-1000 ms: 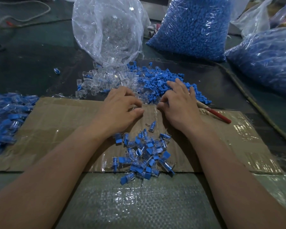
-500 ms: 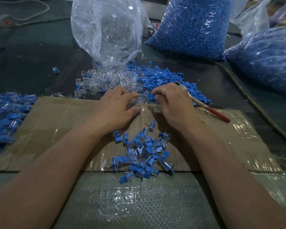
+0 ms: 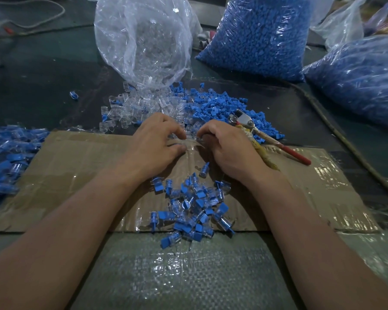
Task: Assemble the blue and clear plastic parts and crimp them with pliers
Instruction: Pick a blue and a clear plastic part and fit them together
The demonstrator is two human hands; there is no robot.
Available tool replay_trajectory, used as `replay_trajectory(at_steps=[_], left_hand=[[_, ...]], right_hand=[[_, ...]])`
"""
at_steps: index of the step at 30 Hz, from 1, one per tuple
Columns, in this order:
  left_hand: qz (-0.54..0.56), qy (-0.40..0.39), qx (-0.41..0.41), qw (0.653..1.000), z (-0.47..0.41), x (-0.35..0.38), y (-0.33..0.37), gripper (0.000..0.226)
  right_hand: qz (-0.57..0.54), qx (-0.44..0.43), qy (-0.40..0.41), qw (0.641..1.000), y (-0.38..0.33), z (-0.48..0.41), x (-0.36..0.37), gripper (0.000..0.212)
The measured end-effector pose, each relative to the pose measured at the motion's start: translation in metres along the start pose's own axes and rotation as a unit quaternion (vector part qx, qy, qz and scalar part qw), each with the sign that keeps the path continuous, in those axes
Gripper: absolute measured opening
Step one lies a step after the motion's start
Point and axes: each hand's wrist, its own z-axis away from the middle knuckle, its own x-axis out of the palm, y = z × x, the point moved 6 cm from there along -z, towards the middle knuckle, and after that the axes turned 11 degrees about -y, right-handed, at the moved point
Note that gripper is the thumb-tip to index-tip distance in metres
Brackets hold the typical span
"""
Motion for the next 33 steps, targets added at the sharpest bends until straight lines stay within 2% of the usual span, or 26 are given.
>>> replay_trajectory(at_steps=[5, 12, 21, 25, 29, 33], left_hand=[[-0.011, 0.008, 0.016, 1.000, 0.002, -0.003, 0.006, 0.011], [-0.008, -0.003, 0.018, 1.000, 0.002, -0.002, 0.008, 0.019], [-0.008, -0.005, 0.015, 1.000, 0.002, 0.000, 0.008, 0.014], [0.037, 0.039, 0.024, 0.998, 0.006, -0.009, 0.012, 0.023], [0.147, 0.069, 0.010, 0.987, 0.010, -0.020, 0.013, 0.036], [0.251, 0.039, -0.010, 0.967, 0.013, -0.018, 0.015, 0.026]], right_hand=[[0.025, 0.003, 0.018, 1.000, 0.003, 0.000, -0.004, 0.019], [0.034, -0.012, -0.048, 0.998, 0.000, -0.001, 0.005, 0.020], [0.023, -0.041, -0.049, 0.998, -0.005, 0.000, 0.005, 0.019], [-0.001, -0.019, 0.004, 1.000, 0.001, 0.001, -0.005, 0.019], [-0.105, 0.013, 0.104, 0.989, 0.007, 0.007, -0.020, 0.017], [-0.215, 0.005, 0.138, 0.967, 0.006, 0.014, -0.024, 0.024]])
